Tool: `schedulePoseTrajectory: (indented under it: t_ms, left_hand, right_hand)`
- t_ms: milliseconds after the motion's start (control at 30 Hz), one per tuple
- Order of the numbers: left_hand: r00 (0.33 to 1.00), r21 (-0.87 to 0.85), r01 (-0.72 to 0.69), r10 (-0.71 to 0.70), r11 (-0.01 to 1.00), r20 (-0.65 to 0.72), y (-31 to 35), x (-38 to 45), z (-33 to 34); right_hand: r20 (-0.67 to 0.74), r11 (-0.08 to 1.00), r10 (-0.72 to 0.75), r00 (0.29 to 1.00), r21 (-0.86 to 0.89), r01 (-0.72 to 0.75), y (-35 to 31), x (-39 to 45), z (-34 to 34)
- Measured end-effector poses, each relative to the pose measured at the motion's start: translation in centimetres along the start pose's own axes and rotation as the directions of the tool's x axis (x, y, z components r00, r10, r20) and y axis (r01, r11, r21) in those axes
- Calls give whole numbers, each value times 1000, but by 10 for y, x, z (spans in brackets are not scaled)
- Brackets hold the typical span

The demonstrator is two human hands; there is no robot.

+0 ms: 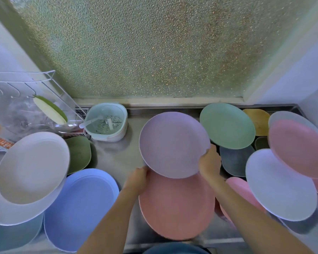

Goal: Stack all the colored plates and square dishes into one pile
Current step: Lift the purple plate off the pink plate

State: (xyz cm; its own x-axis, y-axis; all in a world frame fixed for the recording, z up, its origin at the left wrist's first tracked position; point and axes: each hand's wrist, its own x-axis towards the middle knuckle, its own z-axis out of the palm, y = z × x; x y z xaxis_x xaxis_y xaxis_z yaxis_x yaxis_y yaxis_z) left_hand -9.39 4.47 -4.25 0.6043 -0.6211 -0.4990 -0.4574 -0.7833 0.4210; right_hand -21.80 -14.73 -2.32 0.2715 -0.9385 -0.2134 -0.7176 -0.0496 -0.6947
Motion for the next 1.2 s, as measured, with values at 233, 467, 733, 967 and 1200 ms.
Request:
schedulePoseTrajectory:
  t_ms: [233, 467, 733, 967, 1200]
  left_hand:
    - [963, -448, 257, -268, 856, 39, -12, -2, -22]
    - [974, -504, 192, -226, 842, -5, -34, 6, -18]
    - [991, -326, 127, -136, 937, -5, -19, -1, -22]
    - [992, -217, 119, -123, 969, -4, -24, -4, -14]
    - [986, -146, 149, -157, 978, -48, -23, -4, -10]
  right_hand:
    - [2, 999, -38, 999, -39, 38, 30, -43, -7]
    - [-15, 997, 19, 1000, -79, -20, 47, -58, 6]
    - [100, 949, -17, 995, -310, 47, 44, -55, 10]
    - [330, 807, 124, 936, -583, 99, 39, -58, 0]
    - [357, 792, 102, 929, -594, 141, 37, -58, -1]
